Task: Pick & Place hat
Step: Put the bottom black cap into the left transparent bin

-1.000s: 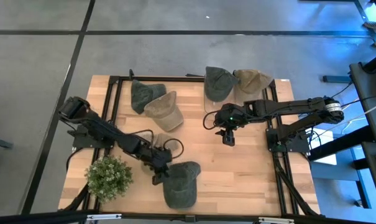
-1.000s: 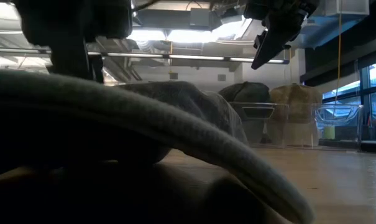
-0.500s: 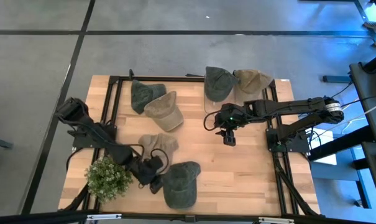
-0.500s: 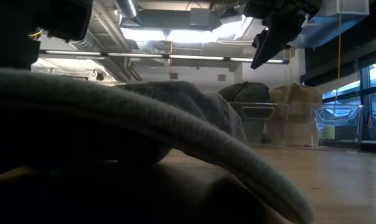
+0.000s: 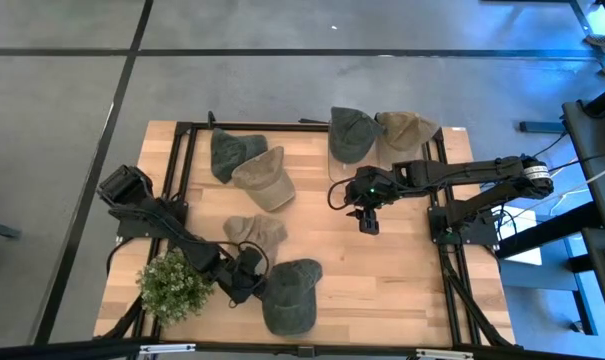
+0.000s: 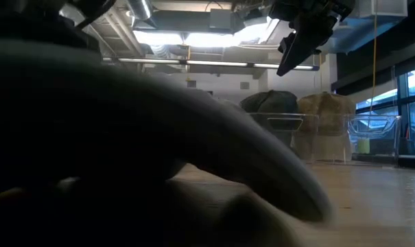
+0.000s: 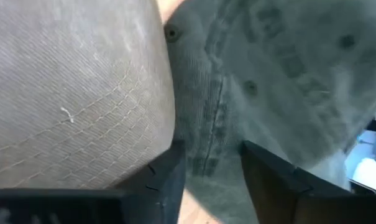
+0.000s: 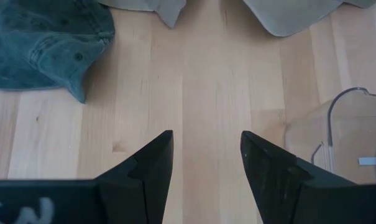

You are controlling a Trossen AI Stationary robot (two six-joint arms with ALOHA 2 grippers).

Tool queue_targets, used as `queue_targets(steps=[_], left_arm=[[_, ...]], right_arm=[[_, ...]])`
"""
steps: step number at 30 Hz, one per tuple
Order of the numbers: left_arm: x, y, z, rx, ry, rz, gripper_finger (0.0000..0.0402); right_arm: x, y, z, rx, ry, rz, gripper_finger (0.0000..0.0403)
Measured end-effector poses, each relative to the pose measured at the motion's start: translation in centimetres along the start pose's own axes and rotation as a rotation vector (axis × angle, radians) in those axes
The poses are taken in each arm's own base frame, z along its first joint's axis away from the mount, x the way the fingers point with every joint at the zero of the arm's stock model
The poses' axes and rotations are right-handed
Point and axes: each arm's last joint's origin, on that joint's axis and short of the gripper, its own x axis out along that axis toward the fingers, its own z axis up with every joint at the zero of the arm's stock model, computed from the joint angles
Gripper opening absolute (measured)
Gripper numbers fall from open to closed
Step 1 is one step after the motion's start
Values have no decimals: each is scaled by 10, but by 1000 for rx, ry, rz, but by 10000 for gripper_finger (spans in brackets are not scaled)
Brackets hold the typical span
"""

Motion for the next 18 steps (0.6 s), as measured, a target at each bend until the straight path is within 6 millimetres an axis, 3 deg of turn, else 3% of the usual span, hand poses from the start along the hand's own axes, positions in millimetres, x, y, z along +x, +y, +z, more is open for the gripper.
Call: queue_targets(steps=[9,18], left_arm=[[8,0,-2,-16,14,-13,223],[9,5,3,82,9,44,220]], right_arm=[[0,0,0,-3,-3,0,189],[0,0,1,-1,-6,0,189]])
